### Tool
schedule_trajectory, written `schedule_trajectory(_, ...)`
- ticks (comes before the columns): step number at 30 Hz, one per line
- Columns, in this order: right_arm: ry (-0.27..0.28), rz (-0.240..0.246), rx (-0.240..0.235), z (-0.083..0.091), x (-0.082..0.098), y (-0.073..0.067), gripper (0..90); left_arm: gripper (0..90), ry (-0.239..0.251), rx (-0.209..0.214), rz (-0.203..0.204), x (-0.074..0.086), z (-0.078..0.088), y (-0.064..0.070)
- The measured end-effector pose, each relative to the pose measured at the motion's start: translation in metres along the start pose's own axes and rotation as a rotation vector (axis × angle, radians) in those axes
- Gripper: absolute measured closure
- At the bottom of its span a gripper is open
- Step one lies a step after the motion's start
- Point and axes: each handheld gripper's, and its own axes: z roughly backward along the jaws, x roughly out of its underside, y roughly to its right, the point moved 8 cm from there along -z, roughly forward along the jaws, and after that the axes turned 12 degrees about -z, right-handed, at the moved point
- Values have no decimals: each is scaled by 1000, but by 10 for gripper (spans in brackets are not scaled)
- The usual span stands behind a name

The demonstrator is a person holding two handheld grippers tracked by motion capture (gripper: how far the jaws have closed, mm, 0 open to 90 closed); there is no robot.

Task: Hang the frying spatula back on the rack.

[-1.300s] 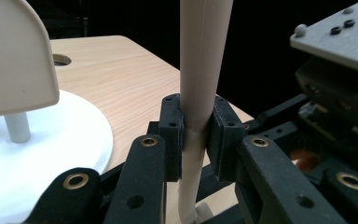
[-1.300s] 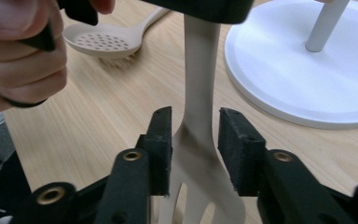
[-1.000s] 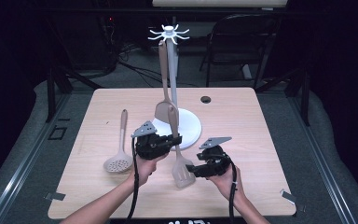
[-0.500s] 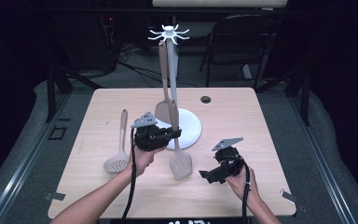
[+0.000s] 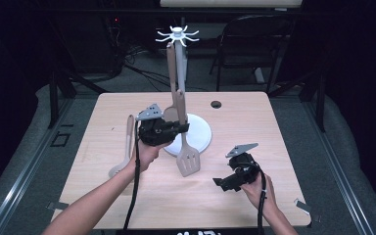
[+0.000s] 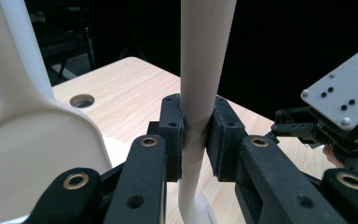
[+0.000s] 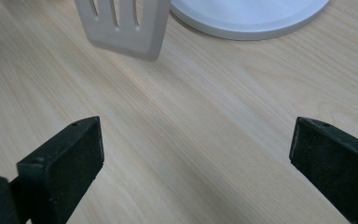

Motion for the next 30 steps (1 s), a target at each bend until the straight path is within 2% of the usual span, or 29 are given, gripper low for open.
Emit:
schedule_trajectory(9,-32,18,4,-5,3,1,24,776,-8,-4,-33,-16,1,-6)
schedule_trajectory(13,-36,22,9,-5,4,2,24,776,2,-6,-26,-22,0,-9)
schedule_trajectory(17,-20,25,9,-4,3,3,26,776,7,-8,-33,-29,1,-13)
schedule_trajectory(30,-29,38,20,-5,3,5,38,776,17,-22,-41,-54,0,-27)
